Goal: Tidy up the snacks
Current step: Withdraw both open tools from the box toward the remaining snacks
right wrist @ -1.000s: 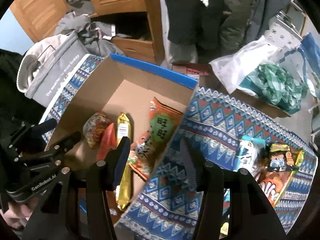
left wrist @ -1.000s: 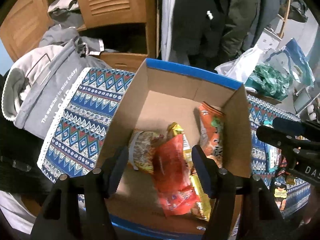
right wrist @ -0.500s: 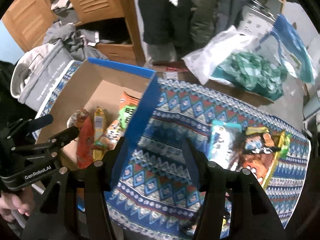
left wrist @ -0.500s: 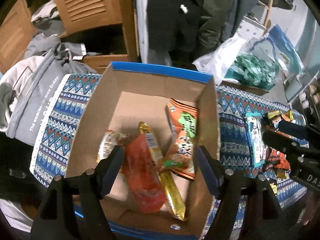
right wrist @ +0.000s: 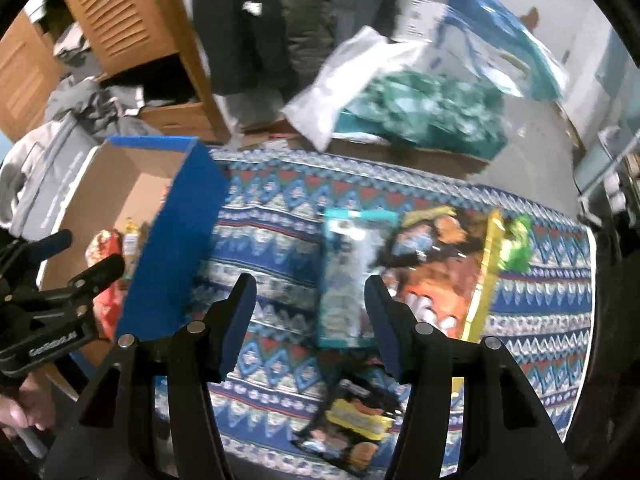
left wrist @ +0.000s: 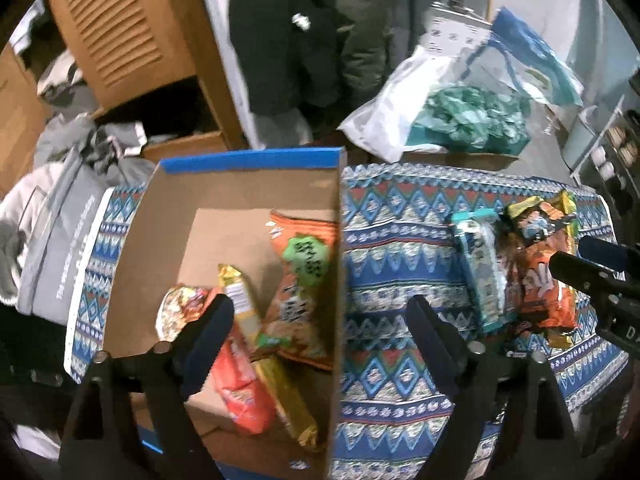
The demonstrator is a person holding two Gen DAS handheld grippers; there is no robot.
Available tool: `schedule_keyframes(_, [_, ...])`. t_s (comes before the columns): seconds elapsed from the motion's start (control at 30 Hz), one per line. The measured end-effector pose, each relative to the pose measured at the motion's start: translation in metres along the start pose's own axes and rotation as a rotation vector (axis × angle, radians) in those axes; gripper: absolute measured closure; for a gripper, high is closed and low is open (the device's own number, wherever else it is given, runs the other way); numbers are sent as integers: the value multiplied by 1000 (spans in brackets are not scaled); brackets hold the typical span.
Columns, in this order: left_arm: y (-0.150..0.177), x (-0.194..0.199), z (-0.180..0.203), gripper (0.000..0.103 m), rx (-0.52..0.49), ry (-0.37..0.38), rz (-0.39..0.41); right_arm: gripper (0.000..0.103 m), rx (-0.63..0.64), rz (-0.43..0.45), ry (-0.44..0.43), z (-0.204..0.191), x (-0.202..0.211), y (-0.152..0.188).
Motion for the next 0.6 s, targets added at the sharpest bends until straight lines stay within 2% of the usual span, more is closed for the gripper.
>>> schedule_keyframes(0.13, [-2,1,26,13,-36,32,-2,47,-43,2,29,32,4,10])
schedule_keyframes(0.33, [-5,-8,61,13,-96,0,-42,47,-120,-3,74,83,5,27])
schedule_keyframes(0.53, [-9,-15,96,13,-112,108,-11,47,-200,-34,110,131,-5,49])
schedule_keyframes(0.6, [-11,-19,106,13,-124,97,-4,47,-221,-44,116,145,-10,56])
Point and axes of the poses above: each gripper's, at about its wrist camera, not at the fingertips, and x roughly against the way its jaws point, z to its right, y to its underside, the point moved 8 cm from there along -x, roughly the way its jaws point, and after that the axes turned 2 degrees about x, right-handed, at the moved point
